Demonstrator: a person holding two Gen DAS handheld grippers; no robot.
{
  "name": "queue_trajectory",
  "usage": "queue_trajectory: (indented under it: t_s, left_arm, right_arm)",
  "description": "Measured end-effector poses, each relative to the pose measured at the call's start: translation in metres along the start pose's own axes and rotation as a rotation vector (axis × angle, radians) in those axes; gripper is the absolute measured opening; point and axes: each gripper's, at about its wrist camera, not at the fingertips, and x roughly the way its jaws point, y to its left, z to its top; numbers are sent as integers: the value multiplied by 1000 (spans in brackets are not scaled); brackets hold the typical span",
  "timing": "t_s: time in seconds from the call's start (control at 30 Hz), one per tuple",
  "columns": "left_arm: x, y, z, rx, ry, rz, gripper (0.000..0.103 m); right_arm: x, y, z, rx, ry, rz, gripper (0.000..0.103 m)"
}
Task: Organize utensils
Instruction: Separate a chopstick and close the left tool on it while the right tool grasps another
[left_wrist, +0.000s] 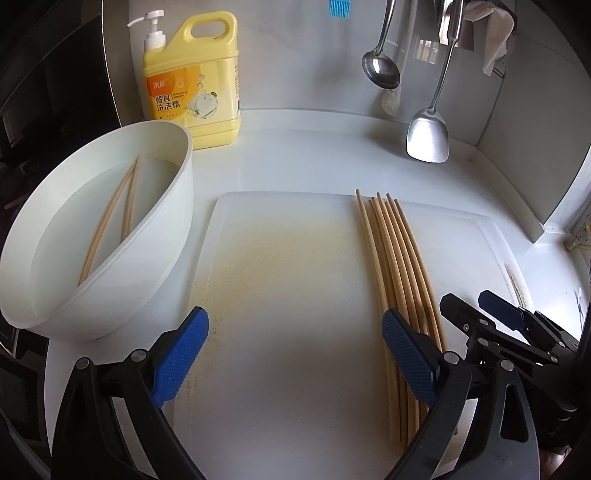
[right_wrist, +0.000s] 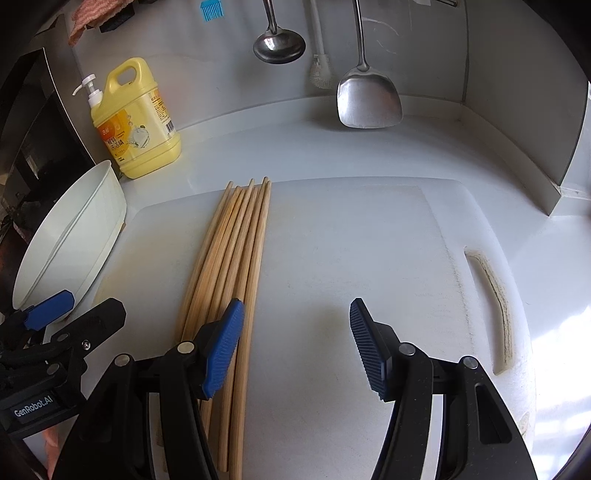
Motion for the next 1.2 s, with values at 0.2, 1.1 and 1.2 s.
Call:
queue_trajectory:
  t_s: [0.2, 1.1, 1.2]
  left_arm:
    - [8, 3, 1, -2, 12, -5, 93]
    - [26, -8, 5, 16, 31, -24, 93]
    - [29, -12, 6, 19, 36, -28, 93]
  right_arm:
    - [6, 4, 2, -16, -2, -28, 57]
    - [8, -11, 2, -87, -14, -127, 57]
    - [7, -18, 4, -80, -14, -132, 57]
